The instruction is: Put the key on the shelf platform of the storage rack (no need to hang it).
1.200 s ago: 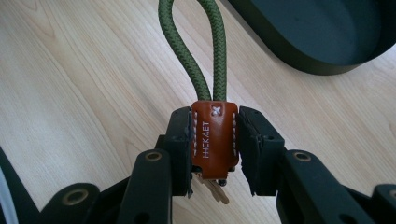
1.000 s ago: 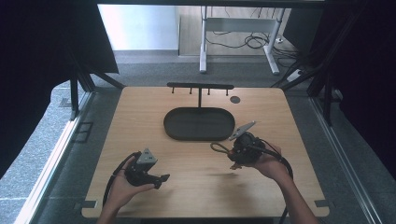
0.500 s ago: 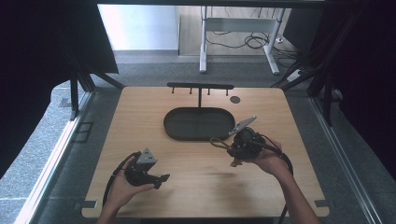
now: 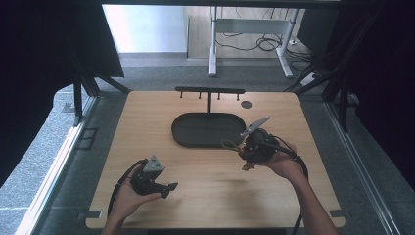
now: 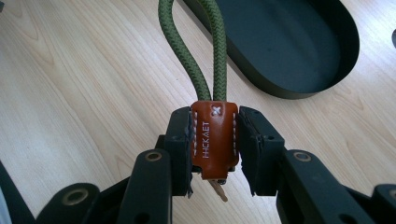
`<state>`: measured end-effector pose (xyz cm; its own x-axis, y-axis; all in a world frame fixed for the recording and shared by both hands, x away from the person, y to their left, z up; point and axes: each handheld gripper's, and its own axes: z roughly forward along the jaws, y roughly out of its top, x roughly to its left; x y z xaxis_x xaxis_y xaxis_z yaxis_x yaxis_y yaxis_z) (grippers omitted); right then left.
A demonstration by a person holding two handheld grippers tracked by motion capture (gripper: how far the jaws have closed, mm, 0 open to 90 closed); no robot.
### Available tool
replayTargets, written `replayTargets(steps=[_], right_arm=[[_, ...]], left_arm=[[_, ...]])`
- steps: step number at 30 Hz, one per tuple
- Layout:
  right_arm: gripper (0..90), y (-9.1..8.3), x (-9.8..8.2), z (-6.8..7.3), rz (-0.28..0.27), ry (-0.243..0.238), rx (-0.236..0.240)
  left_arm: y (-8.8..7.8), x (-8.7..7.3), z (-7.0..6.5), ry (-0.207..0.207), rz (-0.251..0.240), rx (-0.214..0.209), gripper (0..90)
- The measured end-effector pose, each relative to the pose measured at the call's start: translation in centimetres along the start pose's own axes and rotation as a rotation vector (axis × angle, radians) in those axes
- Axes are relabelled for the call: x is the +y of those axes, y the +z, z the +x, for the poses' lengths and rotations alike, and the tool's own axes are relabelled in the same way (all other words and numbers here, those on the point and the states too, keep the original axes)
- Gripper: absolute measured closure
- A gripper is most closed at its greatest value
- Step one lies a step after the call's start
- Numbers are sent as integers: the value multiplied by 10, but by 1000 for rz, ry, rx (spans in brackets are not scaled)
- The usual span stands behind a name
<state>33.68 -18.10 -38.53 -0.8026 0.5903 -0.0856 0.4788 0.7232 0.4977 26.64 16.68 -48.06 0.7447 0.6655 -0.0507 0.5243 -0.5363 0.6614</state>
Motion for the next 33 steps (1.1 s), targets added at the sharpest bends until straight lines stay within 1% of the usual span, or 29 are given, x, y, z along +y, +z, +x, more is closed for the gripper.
replayTargets(steps=[5,9,15,19,24,29,33], right_arm=[[669,-2,4,-2,1,4,-10],[669,-5,7,-4,-2,-3,-12],[669,-6,10,-8,-11,8,-15],[670,-7,11,-9,-8,14,-17],[669,-9,15,-11,-17,7,-23],[669,-11,20,-10,-17,7,-27],[669,-10,24,-13,-14,4,-25]], left_arm=[[0,0,0,0,0,1,241],[0,0,0,1,0,1,241],[-1,0,0,1,-1,0,241],[0,0,0,1,1,0,241],[0,0,0,0,0,1,241],[-1,0,0,3,-2,0,241],[-1,0,1,5,-2,-2,241]])
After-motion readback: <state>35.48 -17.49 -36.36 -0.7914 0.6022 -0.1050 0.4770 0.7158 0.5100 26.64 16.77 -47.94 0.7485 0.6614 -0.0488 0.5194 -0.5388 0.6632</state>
